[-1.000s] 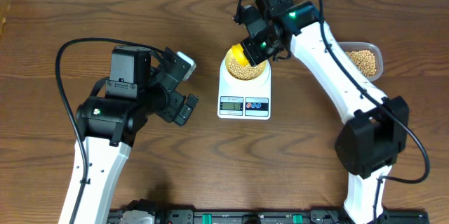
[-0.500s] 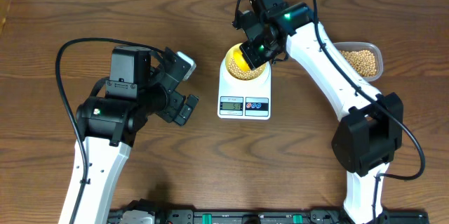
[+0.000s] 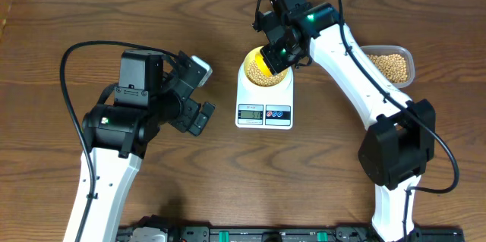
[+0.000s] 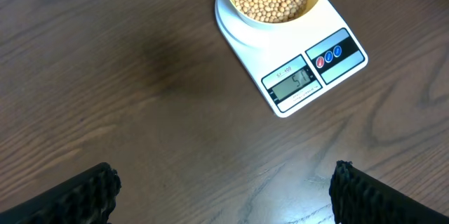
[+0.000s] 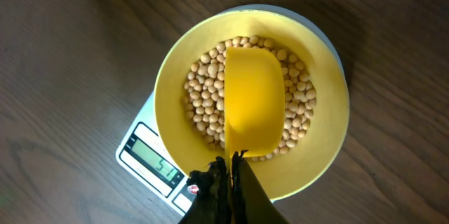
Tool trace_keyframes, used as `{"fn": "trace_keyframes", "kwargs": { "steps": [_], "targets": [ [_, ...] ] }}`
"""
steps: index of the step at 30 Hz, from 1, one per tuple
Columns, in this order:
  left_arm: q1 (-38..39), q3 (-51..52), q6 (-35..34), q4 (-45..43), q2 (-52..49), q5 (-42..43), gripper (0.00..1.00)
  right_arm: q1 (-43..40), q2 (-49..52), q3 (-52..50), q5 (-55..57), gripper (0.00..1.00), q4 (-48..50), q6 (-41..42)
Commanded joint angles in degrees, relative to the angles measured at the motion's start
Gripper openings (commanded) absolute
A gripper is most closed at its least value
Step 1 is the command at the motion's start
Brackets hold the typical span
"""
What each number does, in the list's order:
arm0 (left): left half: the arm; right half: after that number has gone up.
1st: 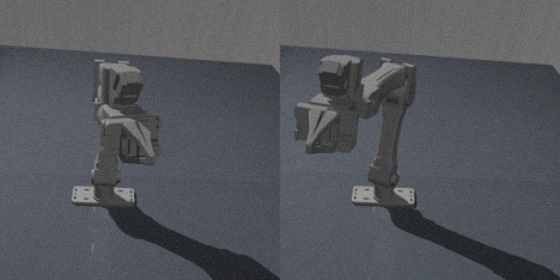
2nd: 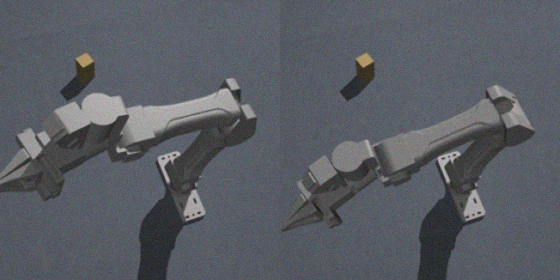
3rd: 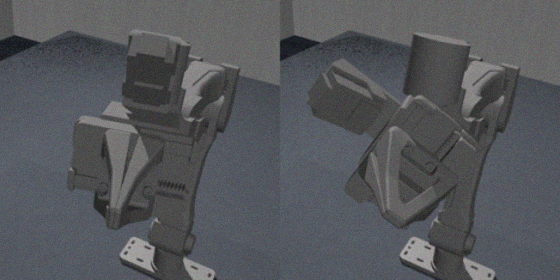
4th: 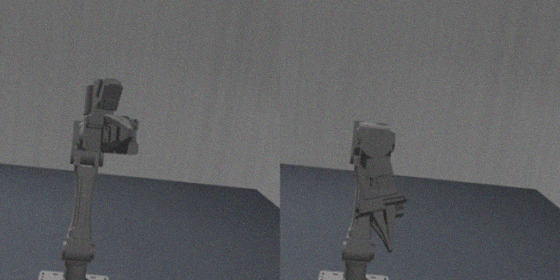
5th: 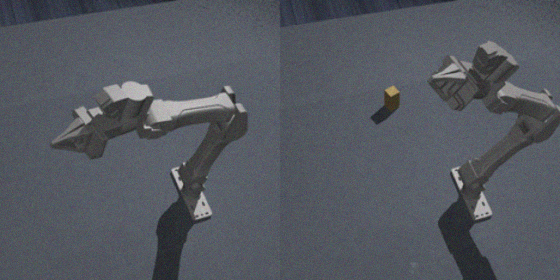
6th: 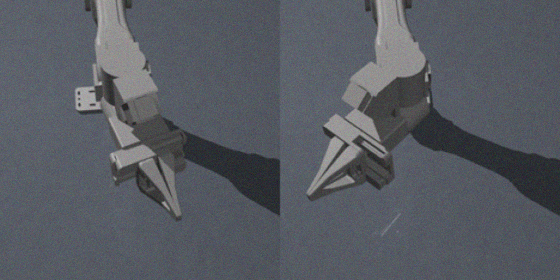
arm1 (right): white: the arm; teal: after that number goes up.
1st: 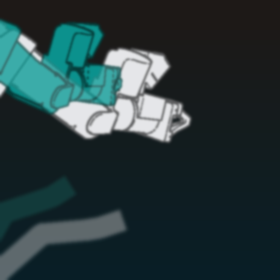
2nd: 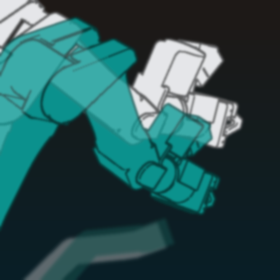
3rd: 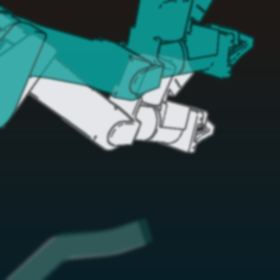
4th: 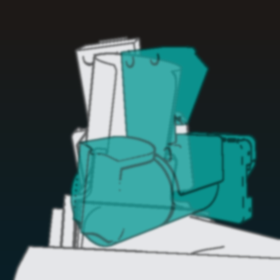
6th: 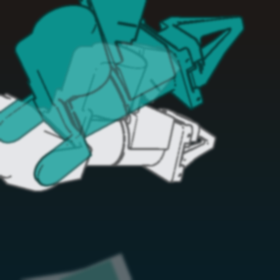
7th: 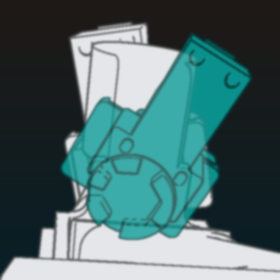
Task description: Scoop item into bowl and weigh 50g on scale
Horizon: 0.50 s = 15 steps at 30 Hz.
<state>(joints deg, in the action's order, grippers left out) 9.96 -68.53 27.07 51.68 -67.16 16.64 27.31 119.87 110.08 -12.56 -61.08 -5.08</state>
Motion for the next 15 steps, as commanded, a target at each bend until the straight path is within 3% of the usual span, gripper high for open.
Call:
{"fn": "trace_keyframes", "kwargs": {
  "steps": [1, 15],
  "targets": [
    [-0.24, 0.07, 0.76, 0.15, -0.20, 0.87, 0.97, 0.55, 1.33, -0.17, 0.42, 0.01, -0.02, -0.81],
    [-0.24, 0.07, 0.76, 0.15, -0.20, 0.87, 0.98, 0.57, 1.77, -0.17, -0.74, 0.01, -0.52, -0.81]
  ]
}}
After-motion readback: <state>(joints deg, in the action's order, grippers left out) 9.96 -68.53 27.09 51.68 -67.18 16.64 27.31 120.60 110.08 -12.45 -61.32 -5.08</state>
